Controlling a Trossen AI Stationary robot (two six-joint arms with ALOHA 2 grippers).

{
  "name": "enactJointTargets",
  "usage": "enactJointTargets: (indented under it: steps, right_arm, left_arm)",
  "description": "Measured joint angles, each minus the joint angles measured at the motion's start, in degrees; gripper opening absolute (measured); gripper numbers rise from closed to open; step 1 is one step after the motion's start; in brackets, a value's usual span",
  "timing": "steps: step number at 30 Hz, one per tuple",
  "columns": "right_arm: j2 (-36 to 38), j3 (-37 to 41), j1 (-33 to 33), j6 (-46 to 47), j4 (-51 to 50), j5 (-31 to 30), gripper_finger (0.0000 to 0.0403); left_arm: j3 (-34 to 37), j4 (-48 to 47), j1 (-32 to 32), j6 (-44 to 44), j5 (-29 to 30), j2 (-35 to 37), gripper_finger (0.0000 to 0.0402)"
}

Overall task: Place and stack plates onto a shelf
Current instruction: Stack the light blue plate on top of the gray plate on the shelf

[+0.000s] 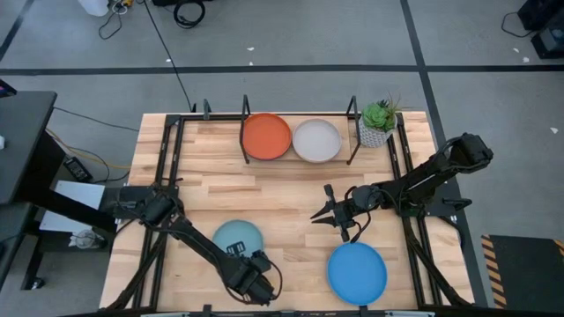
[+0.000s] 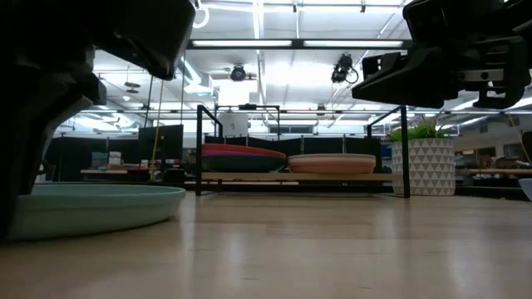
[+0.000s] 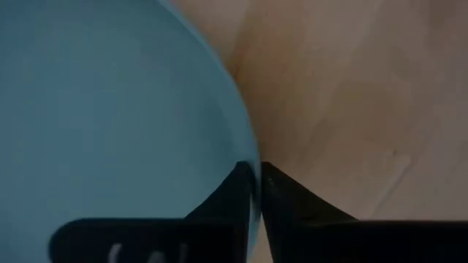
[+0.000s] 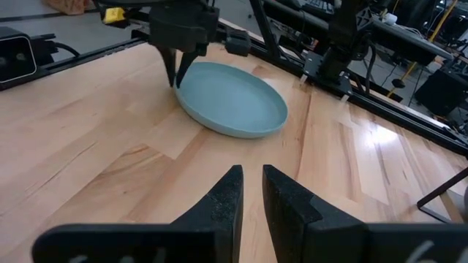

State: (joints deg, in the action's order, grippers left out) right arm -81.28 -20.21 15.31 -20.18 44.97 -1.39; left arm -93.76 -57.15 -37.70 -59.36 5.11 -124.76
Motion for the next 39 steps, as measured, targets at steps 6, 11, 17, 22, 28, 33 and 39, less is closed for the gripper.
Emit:
enactJointTargets:
  steps: [6, 11, 17, 22, 28, 33, 39]
  right_arm:
    - [0.00, 0.00, -0.01, 0.04, -0.13, 0.00, 0.0059]
    - [0.00, 0.00, -0.02, 1.04, -1.61, 0.00, 0.0059]
    - [0.00, 0.00, 0.45, 3.96, -3.33, 3.23, 0.0059]
    - [0.00, 0.00, 3.07, 5.64, -4.93, 4.20, 0.0059]
    - [0.00, 0.23, 7.05, 7.81, -5.58, 3.88, 0.0059]
    - [0.00, 2.80, 10.56, 10.76, -4.01, -1.99, 0.0059]
    - [0.00, 5.61, 12.50, 18.08, -3.26, -9.32, 0.0059]
  left_arm:
    - [-3.05, -4.93, 1.68, 4.16, -0.36, 1.01, 0.0014]
    - [-11.65, -11.27, 3.00, 13.04, 3.83, 1.58, 0.0014]
    - [-20.53, -14.24, 5.43, 31.86, 18.73, 1.71, 0.0014]
    - [-21.40, -15.72, 10.18, 45.21, 25.13, 1.76, 0.0014]
    - [-21.40, -16.70, 18.90, 55.78, 24.78, 1.76, 0.0014]
    - [-21.38, -15.19, 25.48, 68.47, 25.15, 1.76, 0.0017]
    - [-21.38, -9.36, 33.48, 84.78, 22.14, 1.76, 0.0016]
